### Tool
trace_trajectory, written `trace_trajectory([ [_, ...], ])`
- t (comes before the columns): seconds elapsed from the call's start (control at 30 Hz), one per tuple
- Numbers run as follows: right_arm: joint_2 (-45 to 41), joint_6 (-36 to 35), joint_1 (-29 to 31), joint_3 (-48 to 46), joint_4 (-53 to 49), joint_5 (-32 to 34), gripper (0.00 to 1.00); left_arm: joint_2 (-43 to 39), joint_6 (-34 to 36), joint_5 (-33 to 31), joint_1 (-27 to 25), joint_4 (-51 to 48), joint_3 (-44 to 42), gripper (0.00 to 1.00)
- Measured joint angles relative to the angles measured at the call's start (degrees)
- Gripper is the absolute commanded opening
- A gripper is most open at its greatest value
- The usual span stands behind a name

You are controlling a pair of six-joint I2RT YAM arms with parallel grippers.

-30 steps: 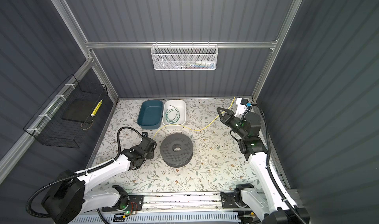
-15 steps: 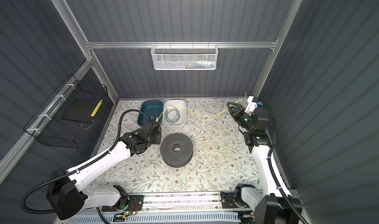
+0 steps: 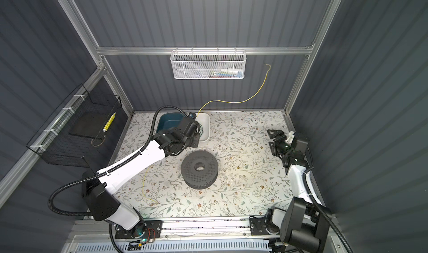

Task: Wrap the cables

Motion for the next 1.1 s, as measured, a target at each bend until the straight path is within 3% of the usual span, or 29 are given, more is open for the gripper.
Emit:
trace_trajectory([
  [0.13,-9.40,-1.03,10.10,-2.89,2.95,-0.70,0.73,5.75,0.90,6.10,-0.04,0.39,6.40,0.00],
  [0.27,-13.68,-5.11,21.51,0.15,3.72,0.11,0.73,10.43,1.46,12.57,-0.63,0.42,9.94,0.00],
  [0.5,-3.56,-8.39,27.08,10.64,6.19,2.73,0.71,12.85,2.14,20.41,-2.99,0.37,10.95,0.00],
  [0.67,7.08,-6.60,28.17,15.67,8.83,3.76,0.64,12.85,2.38,22.62,-4.09,0.39,10.95,0.00],
  [0.87,14.43,-3.54,30.01,17.53,11.19,5.62,0.34,12.83,2.97,23.28,-4.85,0.37,10.93,0.00],
  [1.0,14.75,-3.10,30.34,17.73,12.09,6.32,0.03,12.59,3.80,23.45,-4.85,0.37,10.32,0.03],
  [1.1,14.27,-2.36,30.53,17.81,12.44,6.21,0.00,12.35,4.52,23.67,-4.85,1.05,9.18,0.06],
])
